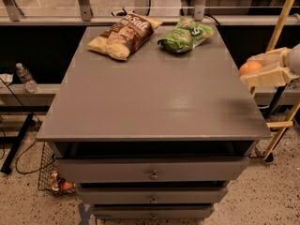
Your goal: Move orange near green rice chip bag
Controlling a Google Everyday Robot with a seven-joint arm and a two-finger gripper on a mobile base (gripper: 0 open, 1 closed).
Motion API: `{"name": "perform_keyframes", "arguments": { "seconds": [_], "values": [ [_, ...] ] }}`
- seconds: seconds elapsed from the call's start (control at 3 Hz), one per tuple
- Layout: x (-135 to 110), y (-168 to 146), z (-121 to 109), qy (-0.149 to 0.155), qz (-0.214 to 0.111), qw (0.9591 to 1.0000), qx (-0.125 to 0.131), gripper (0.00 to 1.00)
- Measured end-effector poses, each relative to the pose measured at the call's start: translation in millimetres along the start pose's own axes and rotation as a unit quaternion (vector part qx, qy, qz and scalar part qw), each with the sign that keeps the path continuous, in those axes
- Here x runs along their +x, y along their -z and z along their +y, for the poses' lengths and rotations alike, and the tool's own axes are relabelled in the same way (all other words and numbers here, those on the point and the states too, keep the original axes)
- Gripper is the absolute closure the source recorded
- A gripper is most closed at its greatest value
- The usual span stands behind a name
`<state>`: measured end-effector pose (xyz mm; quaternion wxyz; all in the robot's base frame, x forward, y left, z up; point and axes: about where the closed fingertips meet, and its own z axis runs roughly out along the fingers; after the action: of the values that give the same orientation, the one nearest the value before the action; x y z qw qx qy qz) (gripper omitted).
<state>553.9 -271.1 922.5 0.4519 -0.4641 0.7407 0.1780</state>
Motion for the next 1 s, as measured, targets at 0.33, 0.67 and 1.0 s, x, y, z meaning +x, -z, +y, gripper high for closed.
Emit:
{"name": "perform_keyframes", "arguments": {
  "seconds": [0.33,0.67,1.0],
  "values": [
    [0,0,0,0.000,0.000,1.0000,0.000,1.00],
    [-26,-17,-43,-0.008,-0.032,0.9985,0.044,1.00],
    [-46,-41,-81,-0.026,-0.040,0.9957,0.080,1.00]
  ]
}}
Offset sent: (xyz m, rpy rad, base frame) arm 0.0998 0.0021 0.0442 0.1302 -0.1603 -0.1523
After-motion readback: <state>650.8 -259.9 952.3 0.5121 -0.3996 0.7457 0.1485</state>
